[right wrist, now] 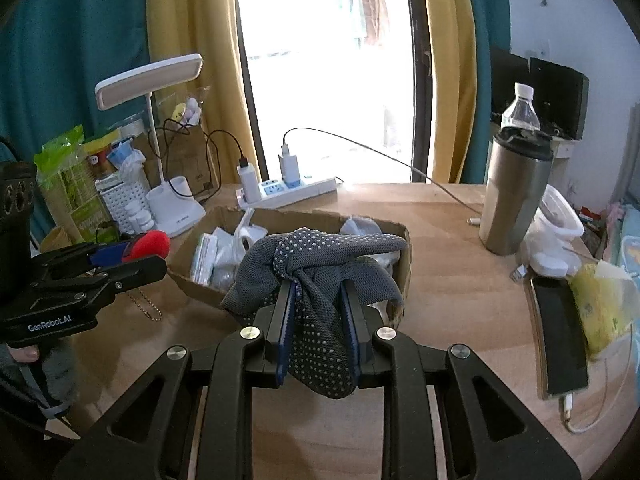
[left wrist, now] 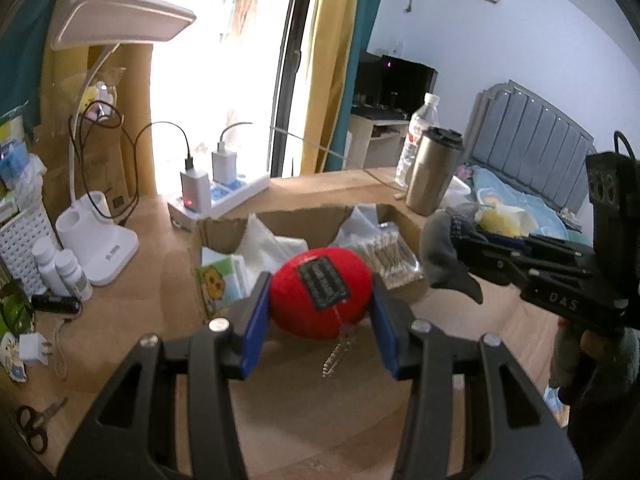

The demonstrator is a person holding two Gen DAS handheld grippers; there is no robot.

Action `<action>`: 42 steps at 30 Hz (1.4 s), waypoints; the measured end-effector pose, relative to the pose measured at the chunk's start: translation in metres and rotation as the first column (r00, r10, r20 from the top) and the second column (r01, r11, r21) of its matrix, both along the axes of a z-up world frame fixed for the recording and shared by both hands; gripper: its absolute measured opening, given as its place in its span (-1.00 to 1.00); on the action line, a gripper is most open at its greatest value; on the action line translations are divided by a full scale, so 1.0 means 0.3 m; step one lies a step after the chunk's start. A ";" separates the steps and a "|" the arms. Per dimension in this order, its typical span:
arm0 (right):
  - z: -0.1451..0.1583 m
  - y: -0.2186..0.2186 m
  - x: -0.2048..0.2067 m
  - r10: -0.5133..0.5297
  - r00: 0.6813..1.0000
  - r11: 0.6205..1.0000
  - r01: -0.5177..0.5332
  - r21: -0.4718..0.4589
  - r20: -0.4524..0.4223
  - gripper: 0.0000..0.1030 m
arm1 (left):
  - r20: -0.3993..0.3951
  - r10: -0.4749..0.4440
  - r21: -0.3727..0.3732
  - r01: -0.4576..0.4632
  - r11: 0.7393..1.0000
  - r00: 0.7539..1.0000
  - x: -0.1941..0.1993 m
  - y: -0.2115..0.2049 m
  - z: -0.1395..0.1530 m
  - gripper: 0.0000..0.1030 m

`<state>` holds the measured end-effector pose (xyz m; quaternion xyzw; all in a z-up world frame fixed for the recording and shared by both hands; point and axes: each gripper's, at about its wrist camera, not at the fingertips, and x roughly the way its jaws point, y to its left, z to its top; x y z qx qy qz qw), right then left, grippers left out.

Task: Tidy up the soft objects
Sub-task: 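Carry the red pouch with the left tool while the right carries the gloves over the box, then lower the gloves into the box and open the right tool while the left lowers the pouch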

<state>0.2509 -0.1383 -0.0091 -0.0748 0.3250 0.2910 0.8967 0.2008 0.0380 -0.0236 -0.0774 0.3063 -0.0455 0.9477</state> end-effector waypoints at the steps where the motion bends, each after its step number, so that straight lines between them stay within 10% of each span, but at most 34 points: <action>1: 0.004 0.003 0.007 0.000 1.000 1.000 0.000 0.001 0.002 -0.53 | 0.004 0.000 0.000 0.000 1.000 1.000 0.004 0.004 0.005 -0.07; 42: -0.117 0.227 0.312 0.064 0.995 0.997 -0.067 -0.032 -0.078 -0.52 | -0.008 0.032 -0.044 -0.032 0.999 0.999 0.221 0.155 -0.062 -0.07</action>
